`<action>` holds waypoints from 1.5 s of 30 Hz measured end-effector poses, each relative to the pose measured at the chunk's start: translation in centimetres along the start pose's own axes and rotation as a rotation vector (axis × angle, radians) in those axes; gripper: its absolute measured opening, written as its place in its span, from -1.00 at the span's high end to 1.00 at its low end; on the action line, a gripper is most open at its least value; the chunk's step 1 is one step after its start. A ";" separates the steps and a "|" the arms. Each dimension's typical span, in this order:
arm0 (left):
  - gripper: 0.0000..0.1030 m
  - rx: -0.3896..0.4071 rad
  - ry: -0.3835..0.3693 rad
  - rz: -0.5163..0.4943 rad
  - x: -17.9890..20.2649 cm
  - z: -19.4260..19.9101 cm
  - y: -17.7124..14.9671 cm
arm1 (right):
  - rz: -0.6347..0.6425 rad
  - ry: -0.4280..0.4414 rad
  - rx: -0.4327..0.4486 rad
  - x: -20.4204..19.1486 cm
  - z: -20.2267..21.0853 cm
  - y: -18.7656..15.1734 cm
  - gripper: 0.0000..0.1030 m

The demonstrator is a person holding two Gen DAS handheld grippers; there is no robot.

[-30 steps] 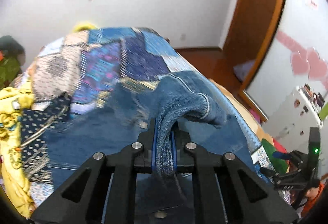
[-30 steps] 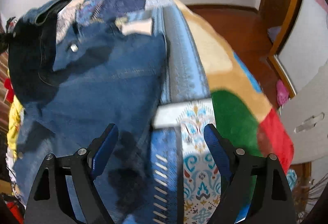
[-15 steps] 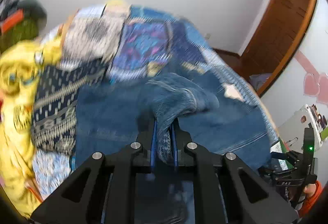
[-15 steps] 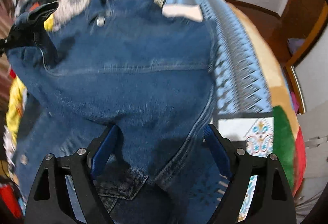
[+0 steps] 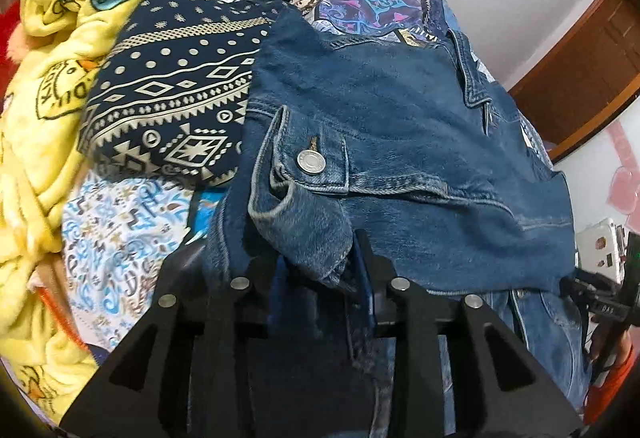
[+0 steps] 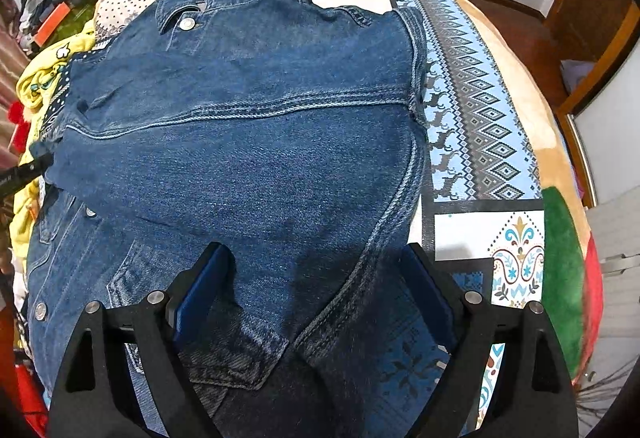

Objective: Fold large clothes

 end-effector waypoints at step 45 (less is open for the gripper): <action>-0.63 -0.102 -0.134 0.164 -0.8 8.8 -17.2 | -0.132 0.313 0.037 1.0 7.9 -12.2 -0.68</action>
Point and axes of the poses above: each gripper's, at about its wrist camera, not at the fingertips, and z roughly against the way its jaws point, x to its right, y to its top, the point moved 5 cm from there along -z, roughly the way its jaws point, and after that the axes turned 11 degrees about -z, right-handed, at the moved point
